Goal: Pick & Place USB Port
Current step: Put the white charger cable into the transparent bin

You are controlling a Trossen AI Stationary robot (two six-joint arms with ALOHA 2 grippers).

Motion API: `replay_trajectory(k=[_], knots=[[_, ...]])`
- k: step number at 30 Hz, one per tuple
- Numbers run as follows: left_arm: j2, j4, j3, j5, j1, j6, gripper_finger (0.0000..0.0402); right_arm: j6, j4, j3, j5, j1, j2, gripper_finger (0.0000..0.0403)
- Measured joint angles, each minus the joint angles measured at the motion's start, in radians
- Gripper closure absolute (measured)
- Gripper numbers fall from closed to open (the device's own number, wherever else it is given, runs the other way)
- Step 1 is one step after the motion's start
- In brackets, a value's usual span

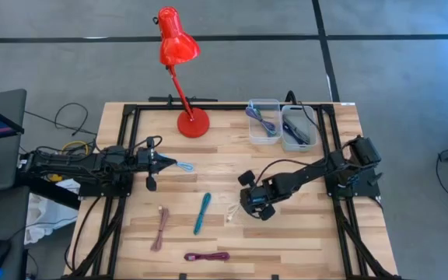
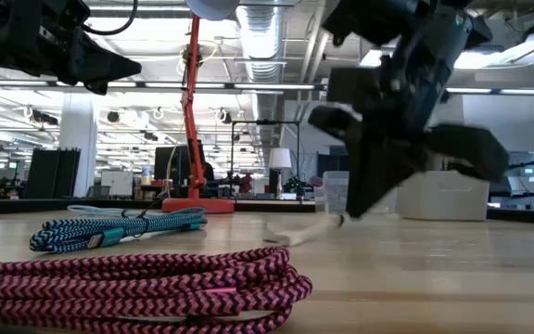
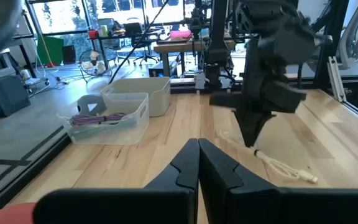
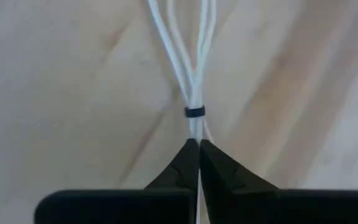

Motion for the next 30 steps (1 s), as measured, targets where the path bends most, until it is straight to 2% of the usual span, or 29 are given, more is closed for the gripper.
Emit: replay_trajectory(k=[6, 17, 22, 30], knots=[[0.0, 0.0, 0.0, 0.0, 0.0, -0.019, 0.0396, 0.018, 0.0, 0.0, 0.042, -0.044, -0.096, 0.0403], [0.0, 0.0, 0.0, 0.0, 0.0, -0.026, 0.0396, 0.147, -0.041, 0.0, 0.123, -0.227, -0.293, 0.0403], [0.0, 0.0, 0.0, 0.0, 0.0, -0.026, 0.0396, 0.249, -0.089, 0.002, 0.173, -0.333, -0.333, 0.0403], [0.0, 0.0, 0.0, 0.0, 0.0, -0.026, 0.0396, 0.344, -0.111, 0.002, 0.177, -0.491, -0.339, 0.0403]])
